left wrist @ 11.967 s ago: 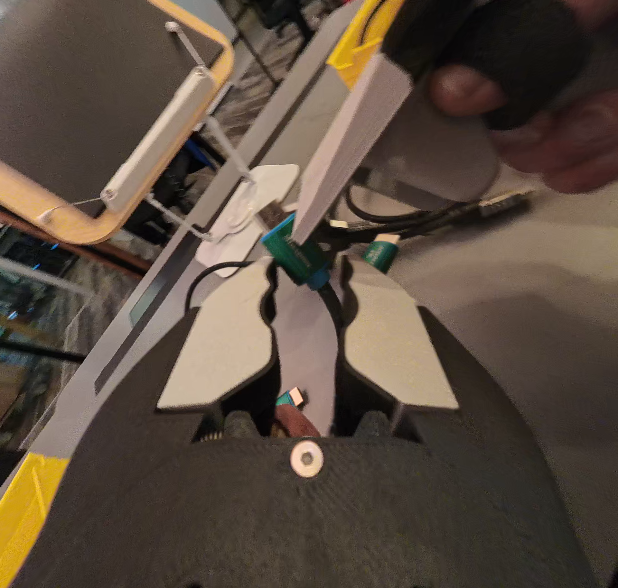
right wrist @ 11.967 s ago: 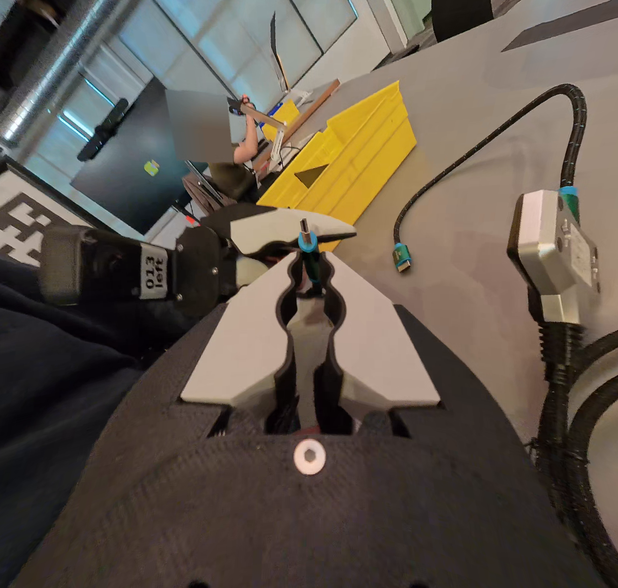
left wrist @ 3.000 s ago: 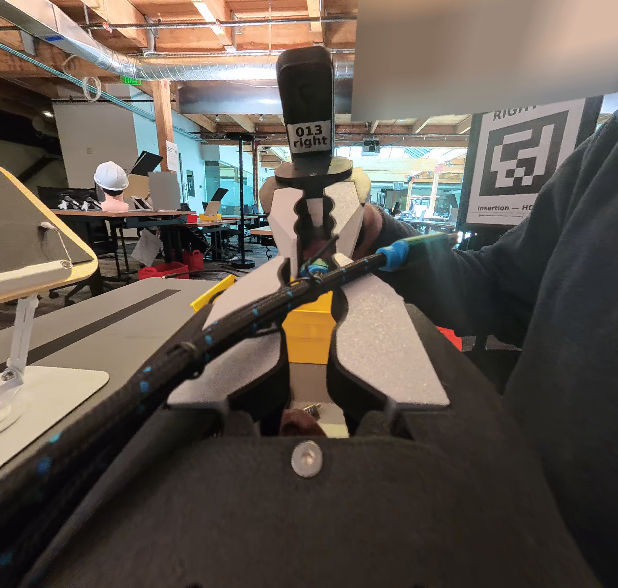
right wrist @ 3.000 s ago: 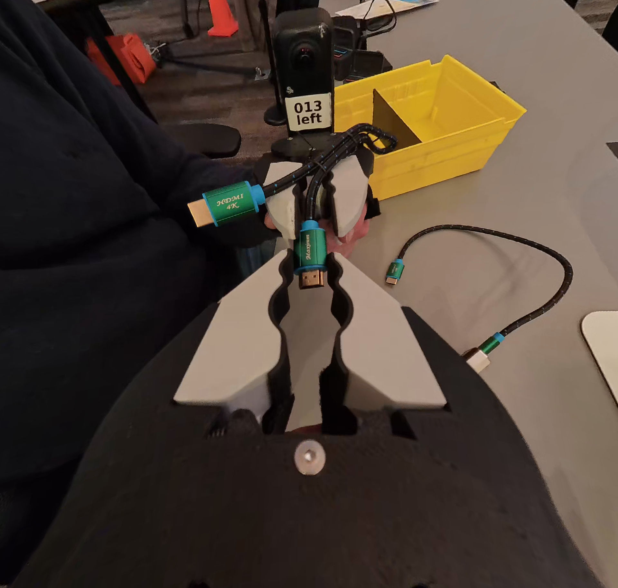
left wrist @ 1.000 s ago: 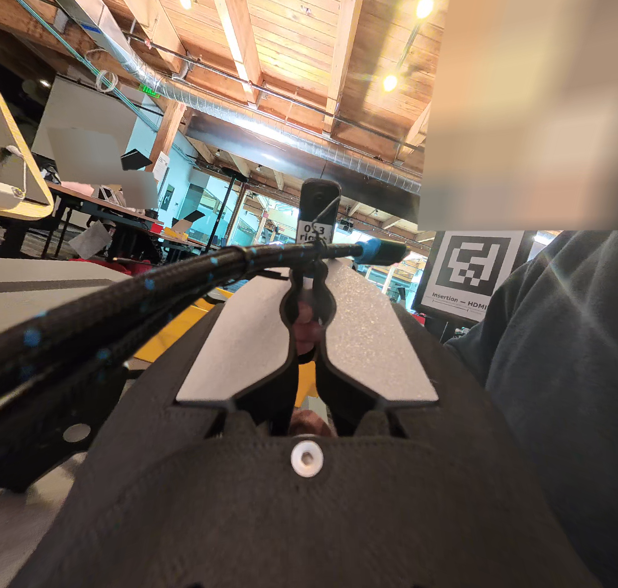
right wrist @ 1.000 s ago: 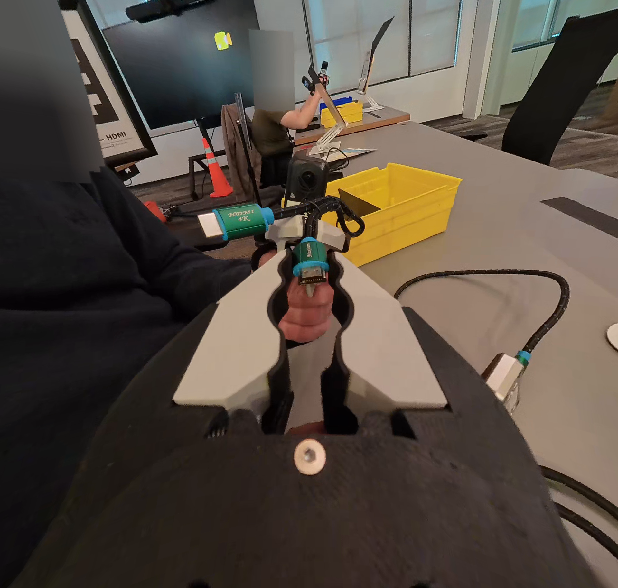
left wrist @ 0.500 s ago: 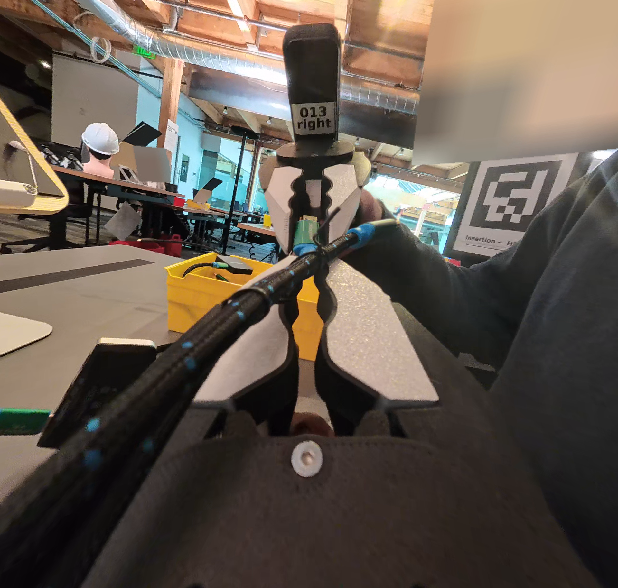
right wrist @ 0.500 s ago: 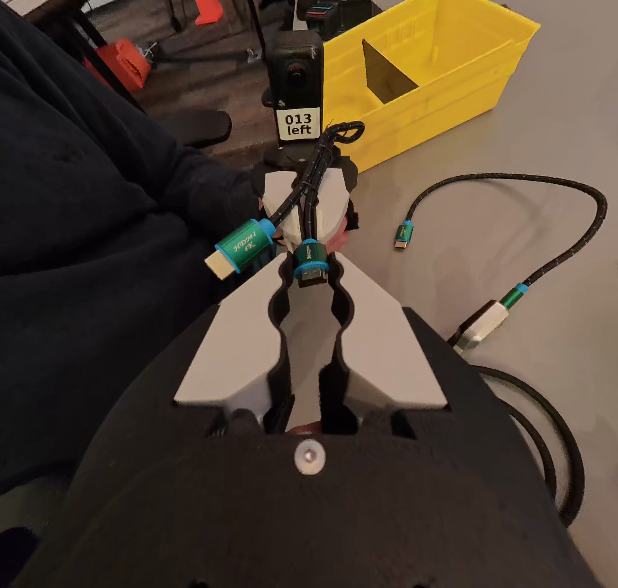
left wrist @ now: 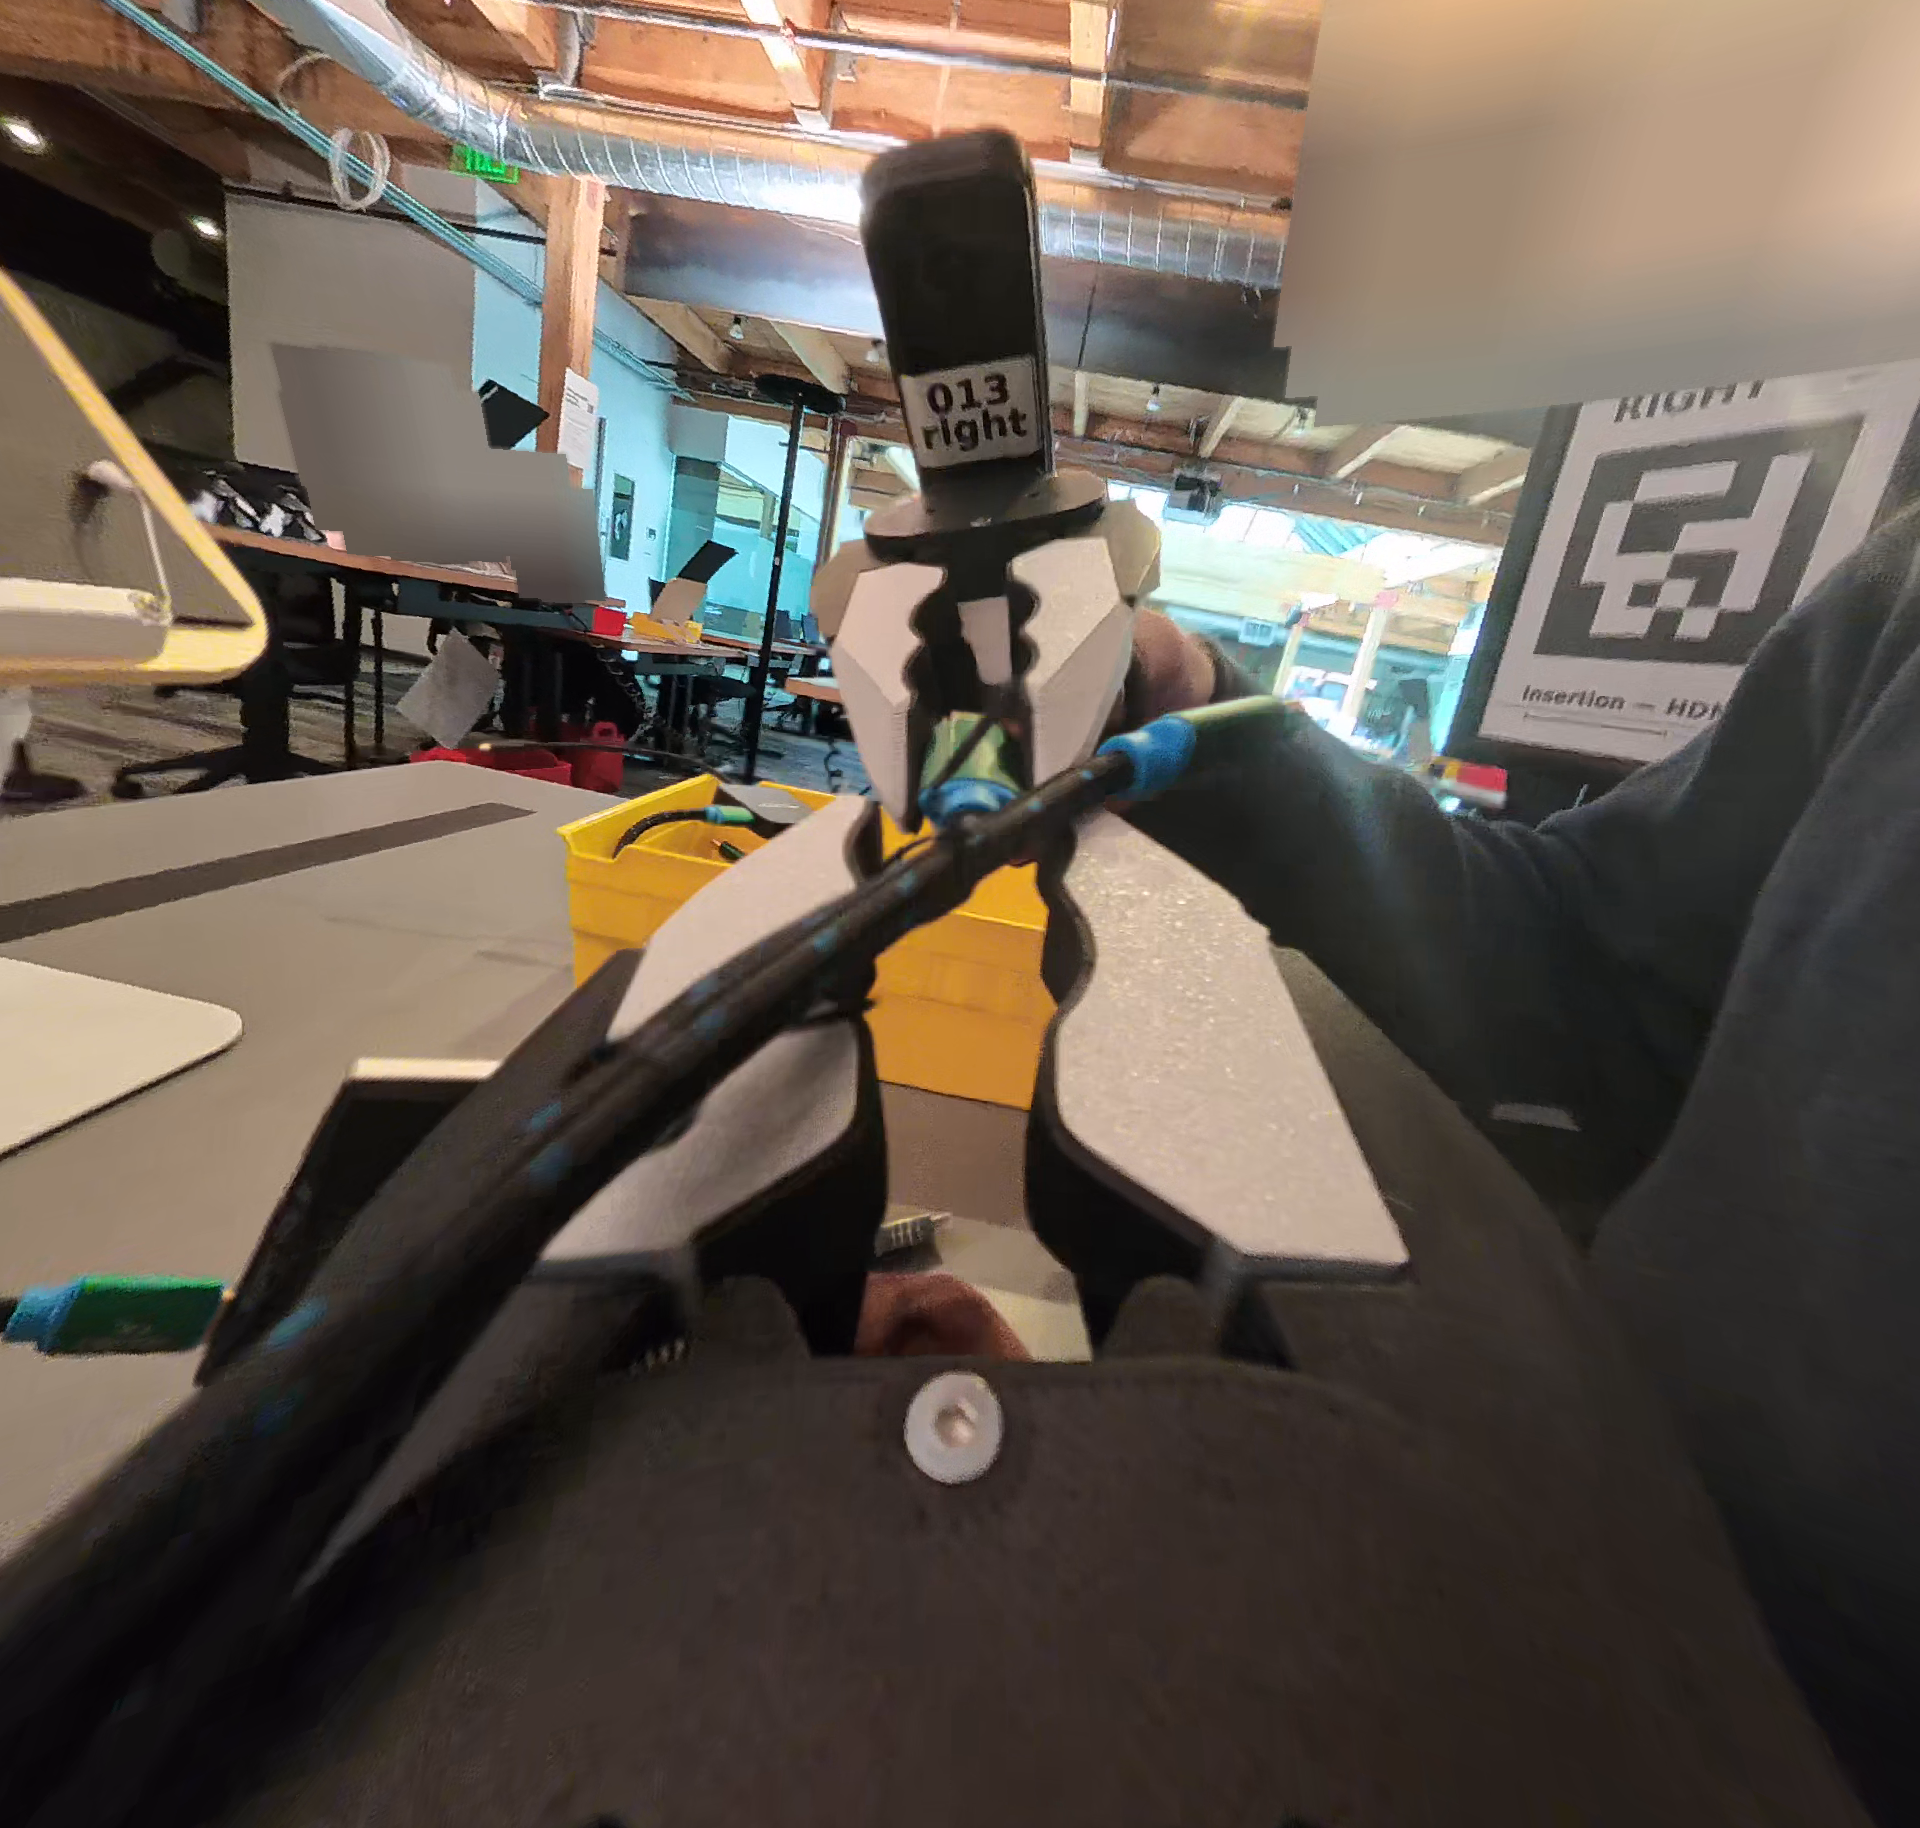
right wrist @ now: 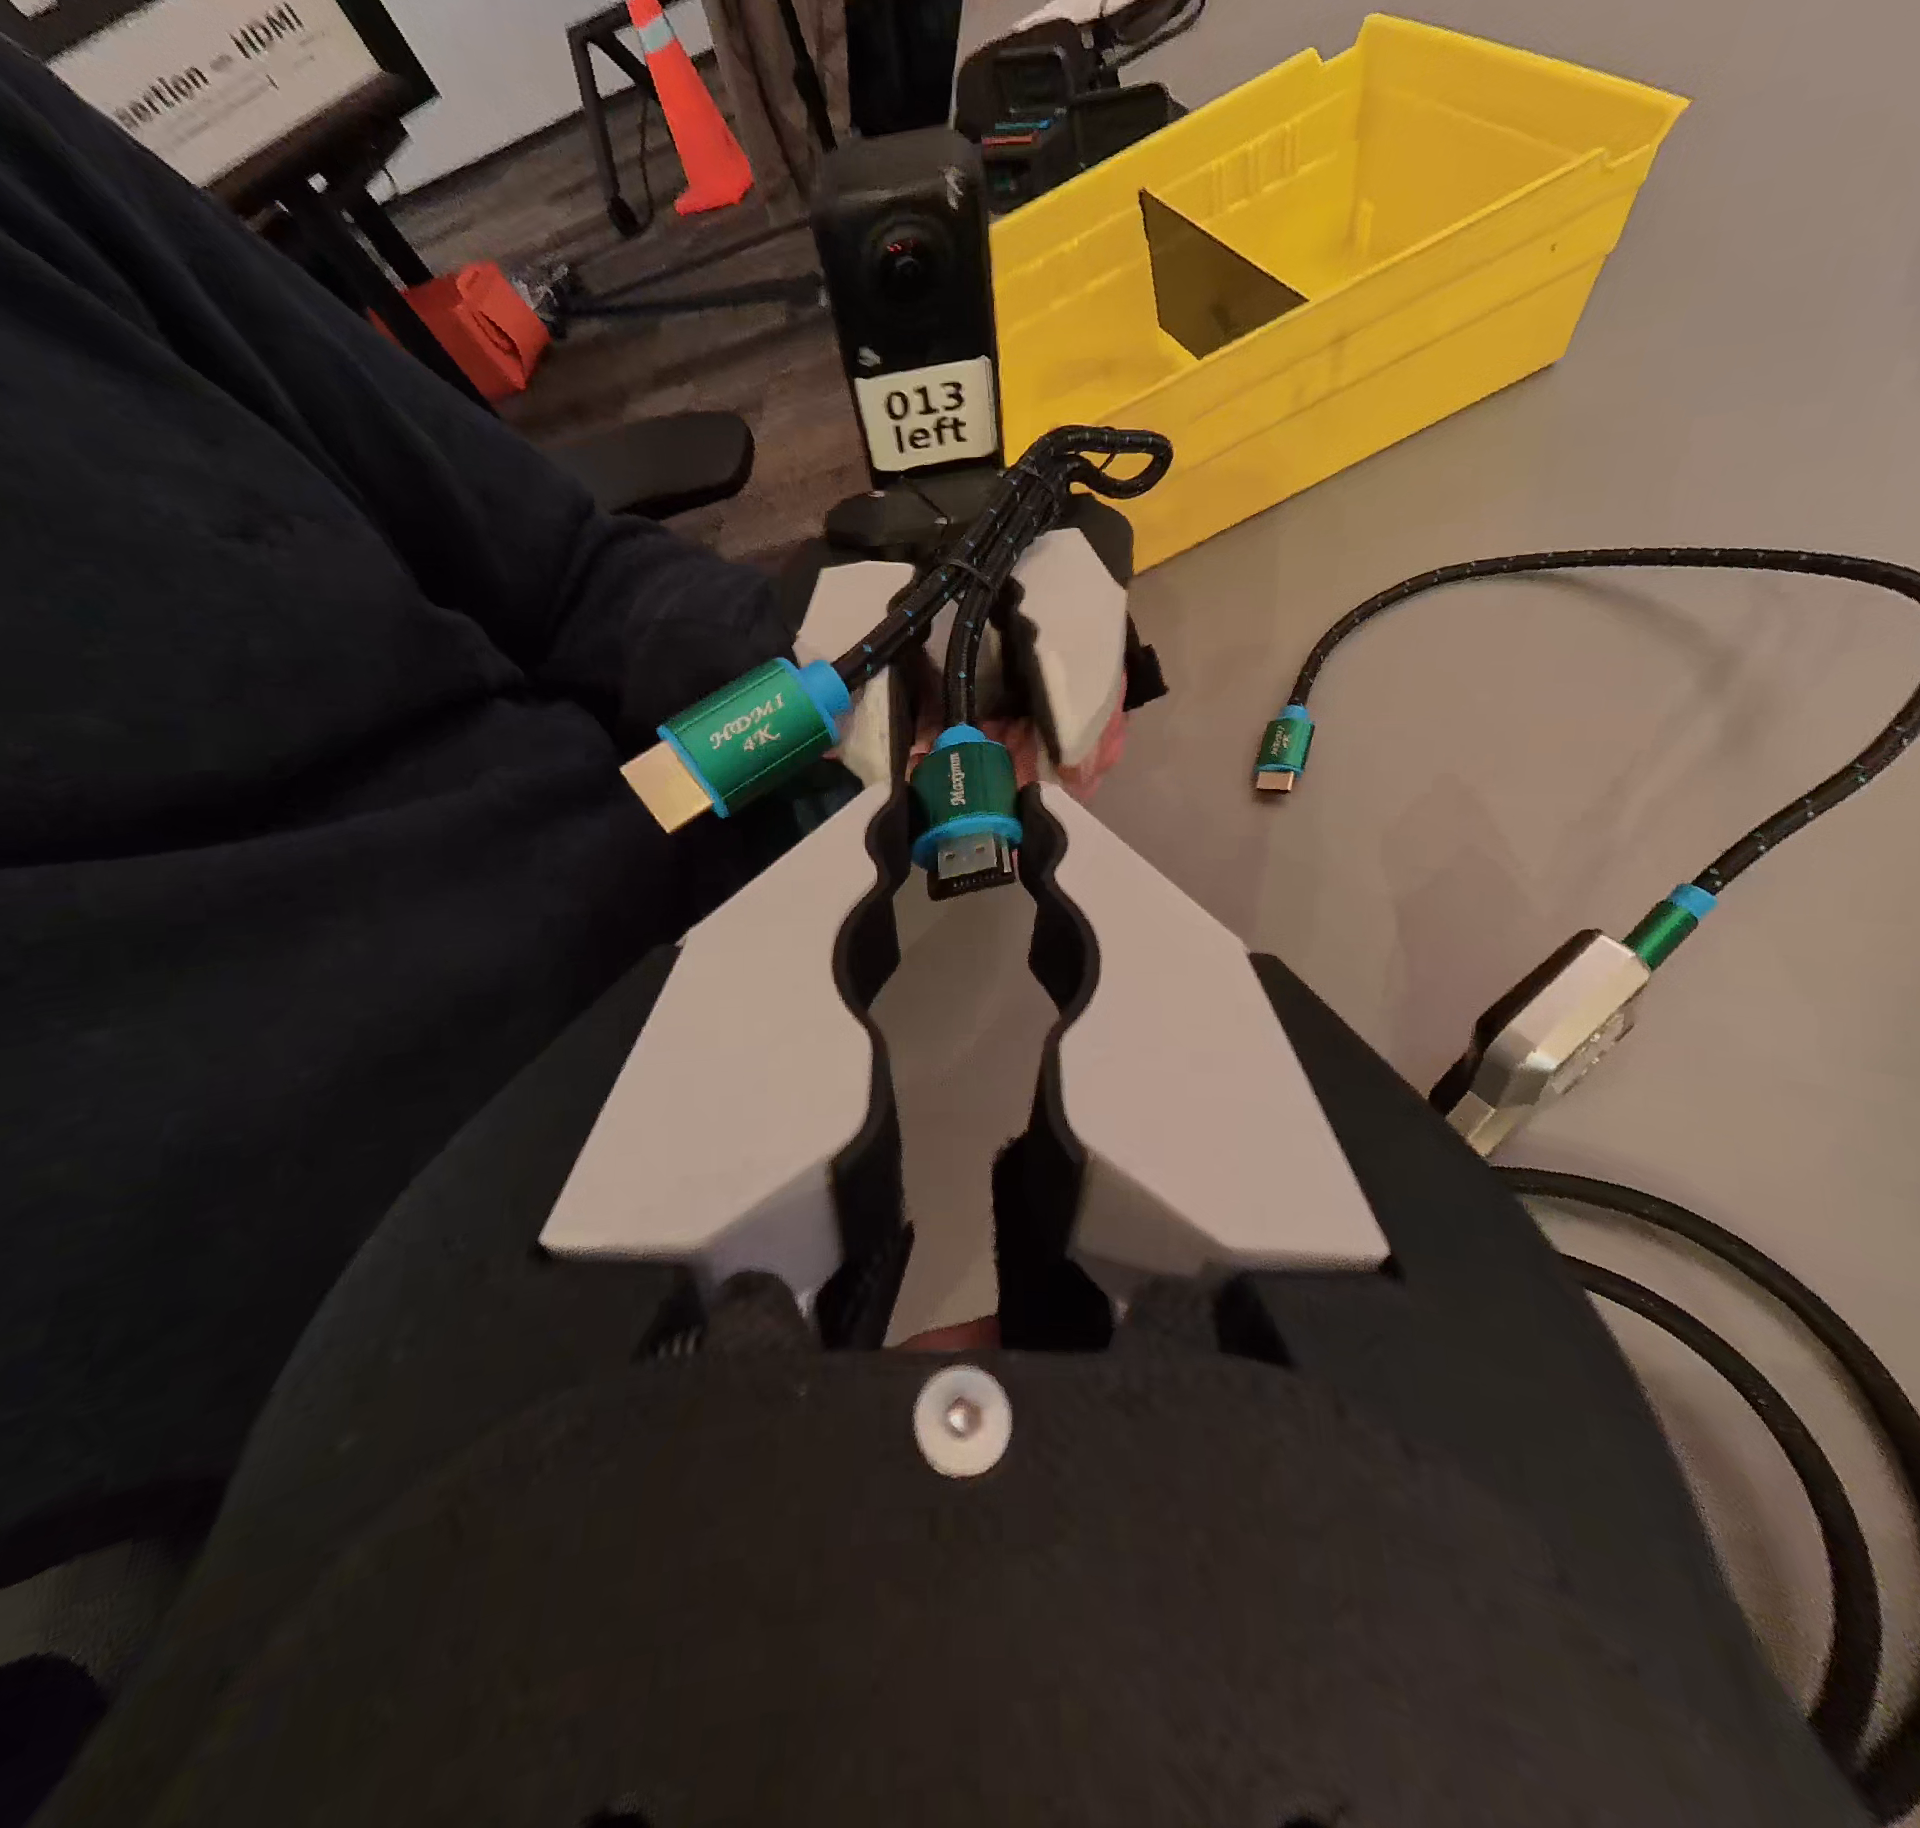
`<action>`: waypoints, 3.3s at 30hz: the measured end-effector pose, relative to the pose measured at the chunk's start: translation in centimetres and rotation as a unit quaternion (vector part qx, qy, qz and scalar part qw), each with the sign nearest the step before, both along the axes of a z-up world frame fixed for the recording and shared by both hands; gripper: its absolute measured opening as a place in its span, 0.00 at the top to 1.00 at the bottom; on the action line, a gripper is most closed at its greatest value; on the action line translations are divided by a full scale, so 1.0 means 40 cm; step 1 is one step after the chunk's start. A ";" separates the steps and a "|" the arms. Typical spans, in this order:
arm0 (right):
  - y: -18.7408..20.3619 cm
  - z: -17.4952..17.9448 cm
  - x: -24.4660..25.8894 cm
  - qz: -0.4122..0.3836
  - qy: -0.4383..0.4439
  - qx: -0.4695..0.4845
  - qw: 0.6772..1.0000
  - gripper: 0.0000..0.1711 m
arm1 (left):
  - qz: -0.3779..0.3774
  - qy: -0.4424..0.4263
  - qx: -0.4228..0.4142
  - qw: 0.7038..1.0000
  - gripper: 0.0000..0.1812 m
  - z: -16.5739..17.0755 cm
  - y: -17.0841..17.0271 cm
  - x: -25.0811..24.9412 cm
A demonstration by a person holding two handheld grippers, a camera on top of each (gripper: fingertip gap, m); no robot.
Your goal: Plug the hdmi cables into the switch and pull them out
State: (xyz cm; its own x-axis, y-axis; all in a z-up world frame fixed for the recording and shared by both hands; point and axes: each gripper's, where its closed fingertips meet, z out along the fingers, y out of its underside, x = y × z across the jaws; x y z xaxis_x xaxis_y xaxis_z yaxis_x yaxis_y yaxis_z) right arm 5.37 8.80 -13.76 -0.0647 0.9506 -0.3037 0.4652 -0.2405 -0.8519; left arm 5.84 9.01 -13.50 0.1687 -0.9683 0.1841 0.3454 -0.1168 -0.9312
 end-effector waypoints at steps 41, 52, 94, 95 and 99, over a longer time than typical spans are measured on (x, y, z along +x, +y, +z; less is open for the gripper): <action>-0.006 0.052 0.003 0.002 0.029 0.005 1.000 0.90 | 0.012 -0.044 0.023 0.999 0.90 0.052 -0.014 -0.002; -0.006 0.052 -0.003 0.002 0.029 0.003 1.000 0.90 | 0.014 -0.050 0.019 0.998 0.90 0.055 -0.011 0.001; -0.017 0.068 -0.007 0.016 0.069 0.100 0.992 0.89 | -0.042 -0.085 -0.034 0.995 0.89 0.074 -0.018 -0.006; -0.018 0.067 -0.008 0.016 0.068 0.098 0.993 0.89 | -0.042 -0.080 -0.029 0.995 0.89 0.073 -0.018 -0.007; -0.019 0.063 -0.011 0.020 0.061 0.105 0.992 0.89 | -0.048 -0.072 -0.025 0.996 0.89 0.070 -0.021 -0.010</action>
